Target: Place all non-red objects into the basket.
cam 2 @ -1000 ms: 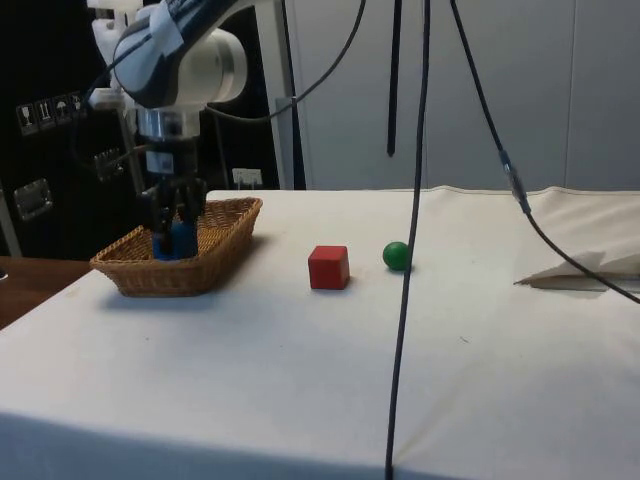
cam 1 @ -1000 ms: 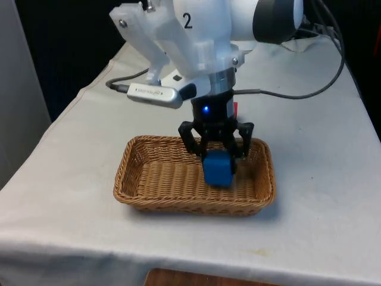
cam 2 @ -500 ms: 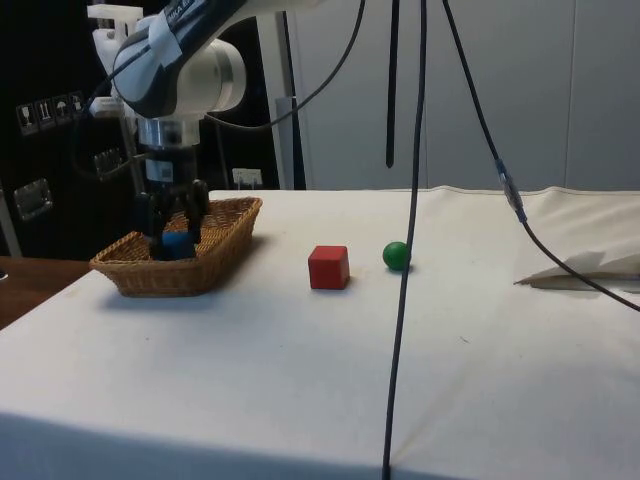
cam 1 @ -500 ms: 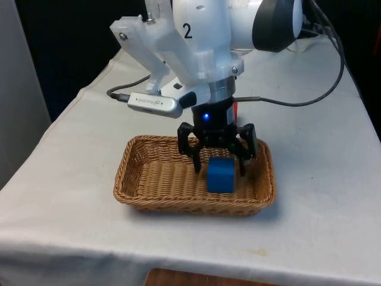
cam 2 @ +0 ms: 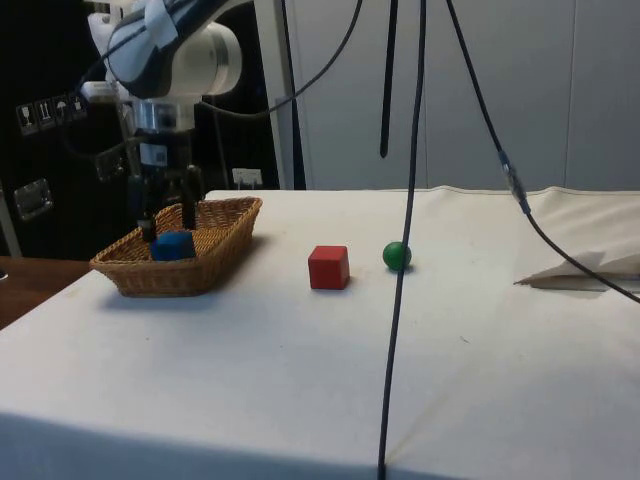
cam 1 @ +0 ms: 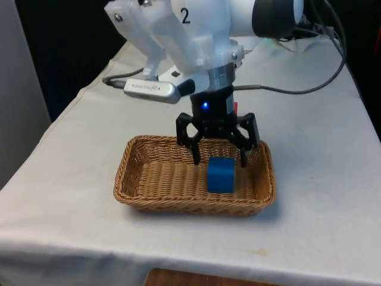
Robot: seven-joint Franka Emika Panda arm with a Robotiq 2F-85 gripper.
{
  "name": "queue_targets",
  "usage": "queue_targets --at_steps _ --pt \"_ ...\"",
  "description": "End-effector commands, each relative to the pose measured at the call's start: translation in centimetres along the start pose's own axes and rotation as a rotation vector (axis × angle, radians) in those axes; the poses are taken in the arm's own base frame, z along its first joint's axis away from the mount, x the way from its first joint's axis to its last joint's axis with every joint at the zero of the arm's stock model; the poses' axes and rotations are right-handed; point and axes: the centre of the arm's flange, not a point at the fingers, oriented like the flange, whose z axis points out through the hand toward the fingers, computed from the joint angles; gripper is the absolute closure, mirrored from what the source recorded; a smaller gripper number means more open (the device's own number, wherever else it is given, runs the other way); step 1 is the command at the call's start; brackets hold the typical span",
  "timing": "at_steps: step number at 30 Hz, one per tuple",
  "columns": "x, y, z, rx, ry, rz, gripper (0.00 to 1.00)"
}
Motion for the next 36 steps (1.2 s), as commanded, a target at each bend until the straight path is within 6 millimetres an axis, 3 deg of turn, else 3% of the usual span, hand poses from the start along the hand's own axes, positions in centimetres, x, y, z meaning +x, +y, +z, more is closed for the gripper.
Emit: queue_targets --at_steps 1,5,13,14,21,22,29,31,32,36 --pt "-0.1 -0.1 -0.7 -0.002 -0.002 0.005 0.0" --pt "0.1 -0.2 -1.4 0.005 0.001 0.0 0.0" --pt "-0.4 -0.8 -5.0 0.009 -0.015 -0.001 0.0" --pt "-0.2 -0.7 -4.4 0.016 -0.015 -0.003 0.0" --pt "-1.7 -1.0 -7.2 0.011 -0.032 -0.011 0.0" --pt "-1.3 -0.9 -6.7 0.015 -0.033 -0.01 0.0" --pt "-3.1 -0.8 -9.0 0.013 -0.044 -0.015 0.0" --pt "-2.9 -0.9 -8.8 0.016 -0.045 -0.016 0.0" --pt "-3.7 -0.8 -9.8 0.013 -0.048 -0.019 0.0" --pt "-4.6 -0.7 -10.8 0.017 -0.053 -0.023 0.0"
